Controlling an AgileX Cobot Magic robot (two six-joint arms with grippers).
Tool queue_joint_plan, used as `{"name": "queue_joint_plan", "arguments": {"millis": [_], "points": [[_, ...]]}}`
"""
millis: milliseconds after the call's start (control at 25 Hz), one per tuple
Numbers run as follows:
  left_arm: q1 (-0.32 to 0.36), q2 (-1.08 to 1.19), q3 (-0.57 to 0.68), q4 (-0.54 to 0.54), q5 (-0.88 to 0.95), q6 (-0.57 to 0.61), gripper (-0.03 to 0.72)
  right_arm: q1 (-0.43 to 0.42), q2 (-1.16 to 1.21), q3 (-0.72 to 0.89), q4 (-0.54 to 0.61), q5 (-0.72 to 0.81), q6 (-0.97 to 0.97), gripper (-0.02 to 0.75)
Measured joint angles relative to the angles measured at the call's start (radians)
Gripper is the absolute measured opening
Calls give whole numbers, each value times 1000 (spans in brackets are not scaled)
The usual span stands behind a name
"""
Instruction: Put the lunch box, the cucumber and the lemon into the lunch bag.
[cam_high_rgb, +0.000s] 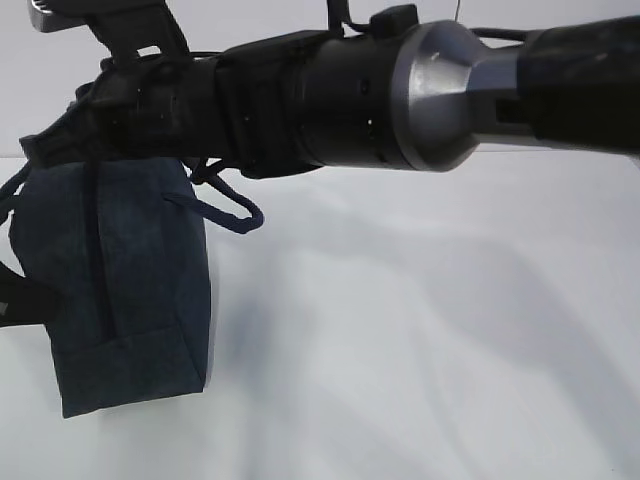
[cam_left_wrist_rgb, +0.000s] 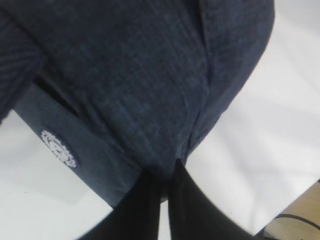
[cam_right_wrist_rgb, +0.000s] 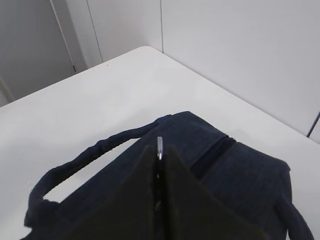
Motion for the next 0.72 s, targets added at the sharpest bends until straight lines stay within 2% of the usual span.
{"name": "queue_joint_plan", "arguments": {"millis": [720], "points": [[0,0,0,0,4,4,-1,-6,9,-5,41,-2,-2,-13]]}}
